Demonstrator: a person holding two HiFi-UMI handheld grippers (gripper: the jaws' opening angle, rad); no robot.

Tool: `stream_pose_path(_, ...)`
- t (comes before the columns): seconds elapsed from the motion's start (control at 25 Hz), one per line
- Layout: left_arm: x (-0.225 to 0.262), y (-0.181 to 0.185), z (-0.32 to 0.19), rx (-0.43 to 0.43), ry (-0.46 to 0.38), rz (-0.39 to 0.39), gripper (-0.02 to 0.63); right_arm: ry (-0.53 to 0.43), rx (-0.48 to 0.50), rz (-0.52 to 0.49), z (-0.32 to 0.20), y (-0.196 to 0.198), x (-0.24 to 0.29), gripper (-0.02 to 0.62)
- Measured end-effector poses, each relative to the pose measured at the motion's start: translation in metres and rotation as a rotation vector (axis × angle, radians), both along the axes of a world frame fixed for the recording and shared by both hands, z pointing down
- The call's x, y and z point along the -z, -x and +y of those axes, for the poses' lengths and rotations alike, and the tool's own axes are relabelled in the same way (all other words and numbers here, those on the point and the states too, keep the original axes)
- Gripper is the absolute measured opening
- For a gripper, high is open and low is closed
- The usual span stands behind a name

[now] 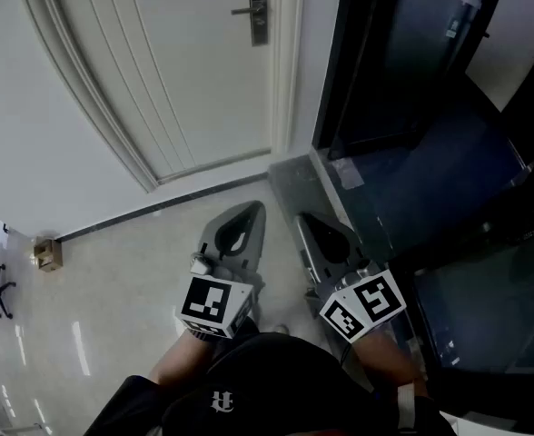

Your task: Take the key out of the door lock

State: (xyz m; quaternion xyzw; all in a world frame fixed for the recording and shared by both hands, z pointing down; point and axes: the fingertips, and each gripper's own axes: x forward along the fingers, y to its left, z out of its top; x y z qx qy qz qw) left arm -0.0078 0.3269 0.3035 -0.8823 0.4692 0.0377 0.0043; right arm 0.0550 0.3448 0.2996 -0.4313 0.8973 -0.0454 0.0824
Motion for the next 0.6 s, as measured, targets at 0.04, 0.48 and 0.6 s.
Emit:
stream_pose_path(0.04, -0.001, 0.000, -0.003, -0.002, 0.000, 0.000, 0.006, 0.003, 0.001, -0.002, -0.003, 0.001, -0.002, 0.015)
stream_pose_path(0.48, -0.009, 0.022, -0.098, -0.008, 0.018, 0.015, 0.006, 0.027, 0.007, -0.003, -0.097, 0.027, -0.011, 0.015)
stream_pose_path(0.6, -0.014, 0.030, -0.142, -0.015, 0.023, 0.013, 0.006, 0.039, -0.004, 0.002, -0.139, 0.035, -0.017, 0.015)
